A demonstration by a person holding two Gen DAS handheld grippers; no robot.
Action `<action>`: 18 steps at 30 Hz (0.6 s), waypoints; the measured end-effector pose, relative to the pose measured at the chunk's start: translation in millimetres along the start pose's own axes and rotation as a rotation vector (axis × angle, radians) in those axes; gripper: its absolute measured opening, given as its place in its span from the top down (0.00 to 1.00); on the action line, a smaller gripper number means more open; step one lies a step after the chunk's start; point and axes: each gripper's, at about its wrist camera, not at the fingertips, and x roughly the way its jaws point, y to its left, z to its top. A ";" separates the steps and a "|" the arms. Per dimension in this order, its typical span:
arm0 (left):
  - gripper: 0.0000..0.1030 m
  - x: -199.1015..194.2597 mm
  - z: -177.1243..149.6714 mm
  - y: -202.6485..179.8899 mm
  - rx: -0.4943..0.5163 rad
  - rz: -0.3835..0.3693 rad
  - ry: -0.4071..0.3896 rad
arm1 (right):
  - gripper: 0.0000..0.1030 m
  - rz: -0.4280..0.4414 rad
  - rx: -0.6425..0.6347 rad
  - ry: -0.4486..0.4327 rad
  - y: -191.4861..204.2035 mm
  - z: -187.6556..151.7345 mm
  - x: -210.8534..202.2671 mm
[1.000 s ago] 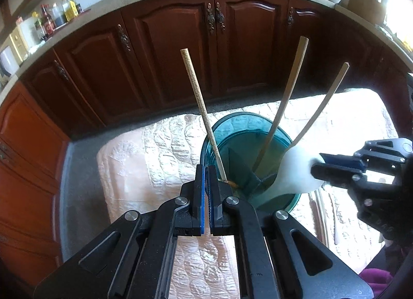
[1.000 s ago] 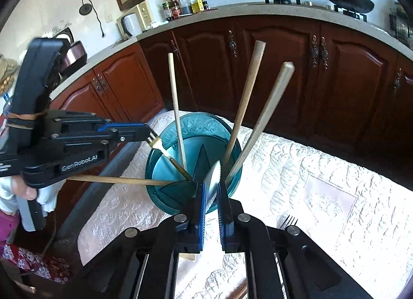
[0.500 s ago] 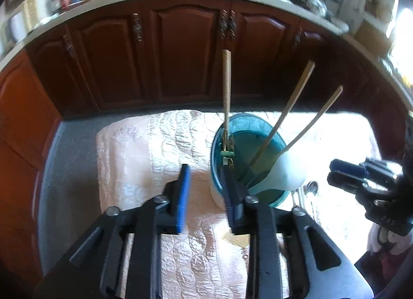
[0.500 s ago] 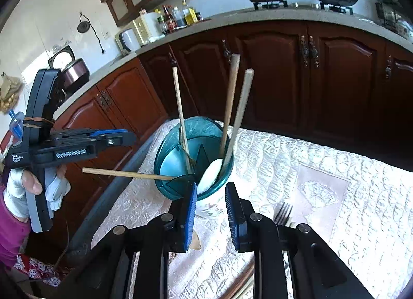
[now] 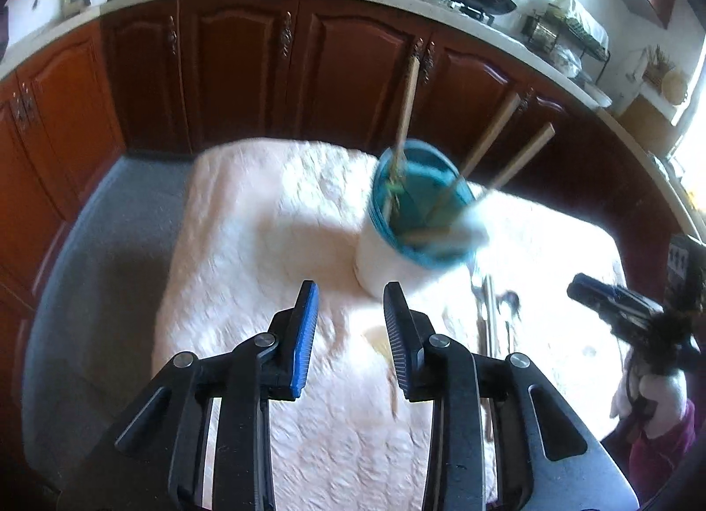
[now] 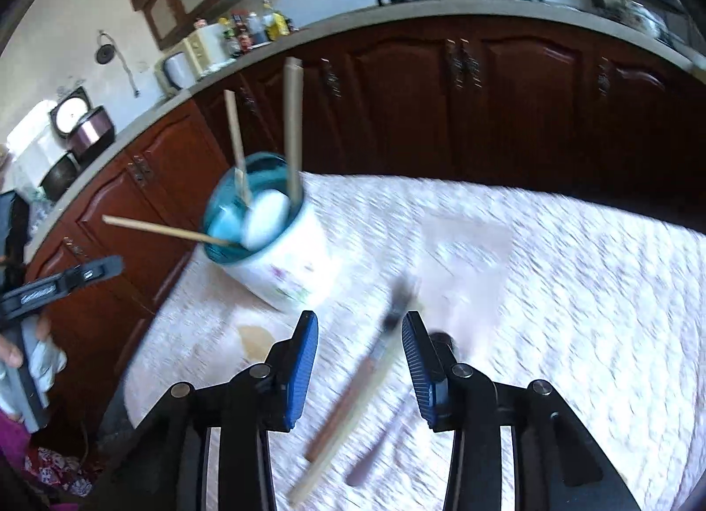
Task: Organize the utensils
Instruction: 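Move both open grippers back to the wooden-handled fork and steel spoon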
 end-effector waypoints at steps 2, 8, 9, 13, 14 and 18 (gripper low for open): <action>0.71 2.3 -13.9 -7.3 0.001 -0.013 0.008 | 0.63 -0.024 0.012 0.029 -11.2 -10.6 3.1; 0.71 30.2 -47.8 -32.0 0.000 -0.079 0.084 | 0.63 -0.024 0.095 0.105 -34.0 -39.0 17.9; 0.71 36.1 -52.4 -37.0 -0.002 -0.091 0.099 | 0.63 -0.023 0.105 0.108 -35.5 -43.3 19.6; 0.71 62.6 -67.4 -61.7 0.014 -0.125 0.149 | 0.63 -0.016 0.149 0.134 -39.5 -56.5 28.0; 0.71 68.3 -69.1 -68.5 0.022 -0.130 0.157 | 0.63 -0.013 0.156 0.141 -40.9 -58.9 30.1; 0.71 94.8 -74.6 -93.9 0.044 -0.151 0.191 | 0.63 -0.006 0.158 0.146 -41.9 -65.1 30.6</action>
